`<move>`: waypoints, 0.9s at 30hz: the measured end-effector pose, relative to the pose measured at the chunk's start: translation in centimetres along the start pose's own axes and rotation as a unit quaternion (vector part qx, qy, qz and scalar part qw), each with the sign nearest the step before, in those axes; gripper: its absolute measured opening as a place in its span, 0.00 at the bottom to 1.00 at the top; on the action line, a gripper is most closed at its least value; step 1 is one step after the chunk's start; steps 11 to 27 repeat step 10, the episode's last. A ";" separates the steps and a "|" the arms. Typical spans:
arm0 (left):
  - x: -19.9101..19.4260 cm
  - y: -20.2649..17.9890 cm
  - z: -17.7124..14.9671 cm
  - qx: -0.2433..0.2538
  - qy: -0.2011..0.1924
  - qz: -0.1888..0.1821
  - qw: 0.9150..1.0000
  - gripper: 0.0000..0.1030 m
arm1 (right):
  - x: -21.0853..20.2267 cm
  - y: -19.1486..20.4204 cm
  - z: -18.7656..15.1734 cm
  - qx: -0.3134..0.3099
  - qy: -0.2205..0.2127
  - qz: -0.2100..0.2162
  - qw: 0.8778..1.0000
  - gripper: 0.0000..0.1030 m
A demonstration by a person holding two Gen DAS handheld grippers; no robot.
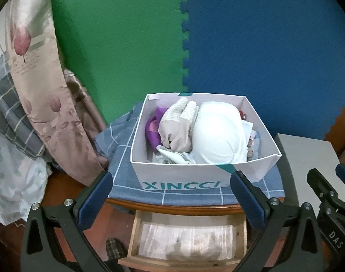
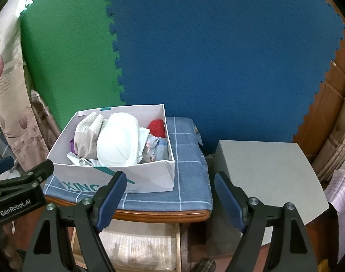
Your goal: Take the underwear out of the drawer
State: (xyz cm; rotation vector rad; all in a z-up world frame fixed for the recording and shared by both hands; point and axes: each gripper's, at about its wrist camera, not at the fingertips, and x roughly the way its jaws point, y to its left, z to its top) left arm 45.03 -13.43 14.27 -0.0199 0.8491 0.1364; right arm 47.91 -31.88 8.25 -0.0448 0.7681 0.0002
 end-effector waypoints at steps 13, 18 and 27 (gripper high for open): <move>0.0 -0.7 -0.5 0.017 -0.007 0.010 1.000 1.00 | 0.1 -0.2 -0.1 0.001 -0.001 0.000 1.000 0.80; 0.0 -0.7 -0.5 0.017 -0.007 0.010 1.000 1.00 | 0.1 -0.2 -0.1 0.001 -0.001 0.000 1.000 0.80; 0.0 -0.7 -0.5 0.017 -0.007 0.010 1.000 1.00 | 0.1 -0.2 -0.1 0.001 -0.001 0.000 1.000 0.80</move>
